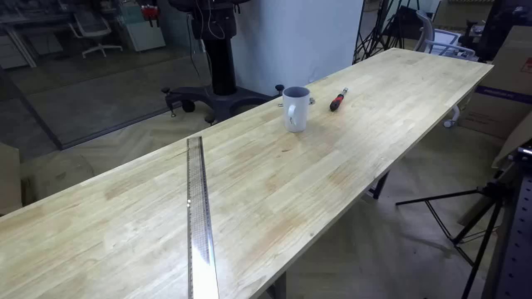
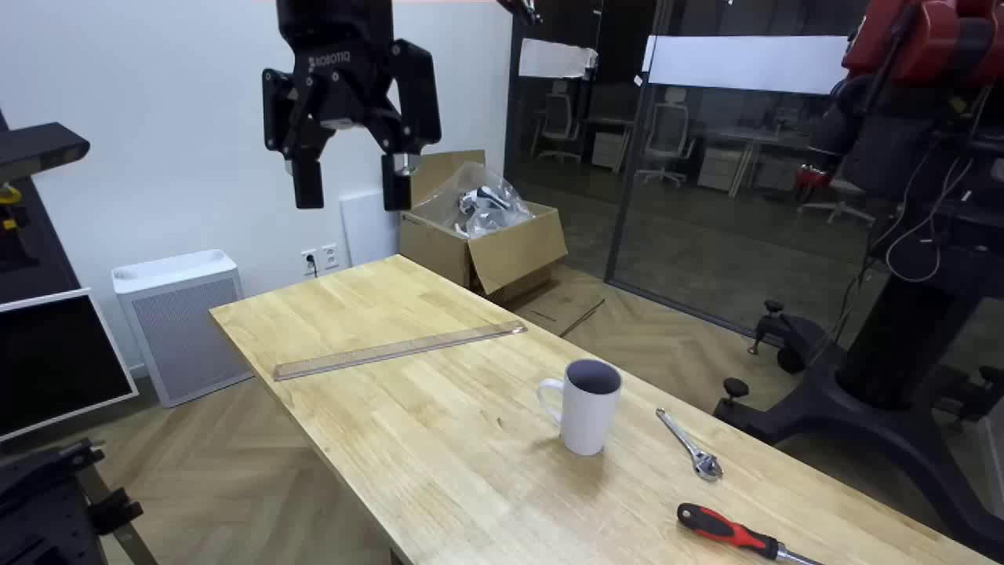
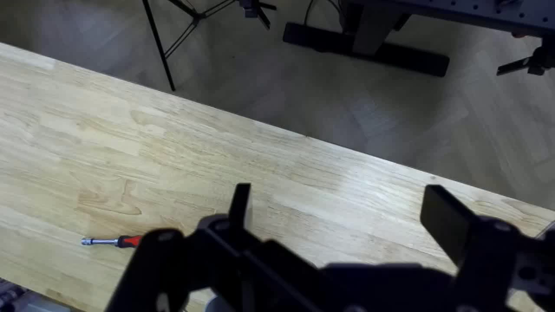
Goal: Move the cup to the edge
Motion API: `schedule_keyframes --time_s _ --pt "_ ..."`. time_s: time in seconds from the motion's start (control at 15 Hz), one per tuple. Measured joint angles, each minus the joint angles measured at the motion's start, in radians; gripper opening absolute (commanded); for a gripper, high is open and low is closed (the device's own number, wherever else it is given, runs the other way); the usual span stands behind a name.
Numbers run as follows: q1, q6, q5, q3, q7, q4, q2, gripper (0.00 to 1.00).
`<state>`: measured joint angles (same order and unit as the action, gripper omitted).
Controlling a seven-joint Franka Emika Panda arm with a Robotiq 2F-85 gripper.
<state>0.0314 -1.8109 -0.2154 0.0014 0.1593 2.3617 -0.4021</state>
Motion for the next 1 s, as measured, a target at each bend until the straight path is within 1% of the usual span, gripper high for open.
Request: schedule_keyframes --time_s 0.8,0.93,1.0 --pt "0.0 -0.002 0.0 0.0 0.0 0.0 0.0 1.0" --pt "-0.002 -0.026 -0.012 0.0 0.0 0.005 0.001 1.0" --pt "-0.001 -0.065 -0.018 -0.002 -0.004 0.009 0.003 1.0"
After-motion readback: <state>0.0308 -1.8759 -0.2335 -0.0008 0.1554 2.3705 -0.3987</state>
